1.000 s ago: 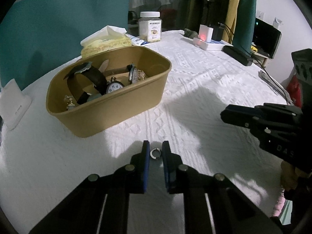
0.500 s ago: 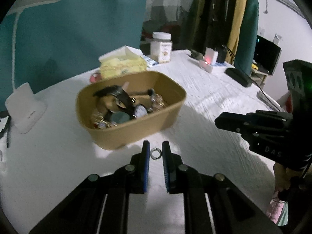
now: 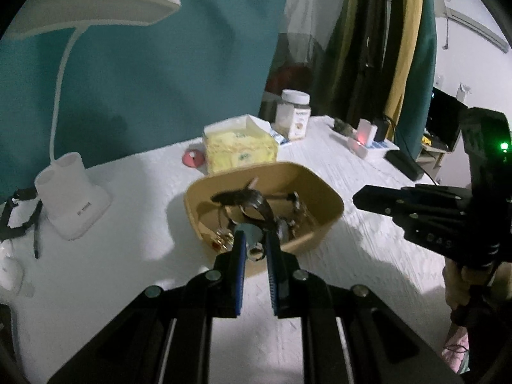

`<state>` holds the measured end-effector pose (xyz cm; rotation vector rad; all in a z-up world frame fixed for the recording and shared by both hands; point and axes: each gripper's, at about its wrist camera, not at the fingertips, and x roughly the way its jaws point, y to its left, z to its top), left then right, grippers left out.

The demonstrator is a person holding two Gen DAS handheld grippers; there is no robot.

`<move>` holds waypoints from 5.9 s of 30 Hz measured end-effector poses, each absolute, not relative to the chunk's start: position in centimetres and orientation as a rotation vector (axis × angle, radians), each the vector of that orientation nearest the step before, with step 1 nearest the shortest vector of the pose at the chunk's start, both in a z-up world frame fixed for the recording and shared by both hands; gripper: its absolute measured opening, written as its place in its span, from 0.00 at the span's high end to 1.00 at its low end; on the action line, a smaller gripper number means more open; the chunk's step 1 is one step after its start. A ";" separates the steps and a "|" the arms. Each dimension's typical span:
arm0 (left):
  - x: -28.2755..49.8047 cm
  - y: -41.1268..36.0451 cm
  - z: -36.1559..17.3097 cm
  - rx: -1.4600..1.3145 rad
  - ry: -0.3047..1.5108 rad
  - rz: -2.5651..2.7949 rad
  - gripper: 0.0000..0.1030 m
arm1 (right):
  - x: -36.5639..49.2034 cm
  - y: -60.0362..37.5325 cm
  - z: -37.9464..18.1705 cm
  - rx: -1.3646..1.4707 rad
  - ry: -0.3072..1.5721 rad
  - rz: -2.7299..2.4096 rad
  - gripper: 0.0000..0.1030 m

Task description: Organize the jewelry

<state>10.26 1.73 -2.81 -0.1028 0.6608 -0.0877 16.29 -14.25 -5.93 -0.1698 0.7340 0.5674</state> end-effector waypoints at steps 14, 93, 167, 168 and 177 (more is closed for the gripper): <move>13.8 4.4 -1.7 -0.100 0.620 -0.066 0.89 | 21.0 -11.1 -5.2 -0.176 0.705 0.601 0.89; 10.5 -1.0 0.4 -0.099 0.603 -0.113 0.54 | 14.2 -18.8 -4.2 -0.097 0.691 0.440 0.63; 2.4 1.4 5.3 -0.084 0.422 -0.040 0.19 | 7.0 -18.6 2.0 -0.117 0.537 0.371 0.44; 2.4 1.4 5.3 -0.084 0.422 -0.040 0.19 | 7.0 -18.6 2.0 -0.117 0.536 0.371 0.44; 2.6 1.2 5.3 -0.083 0.429 -0.042 0.19 | 6.9 -18.9 2.1 -0.112 0.541 0.371 0.44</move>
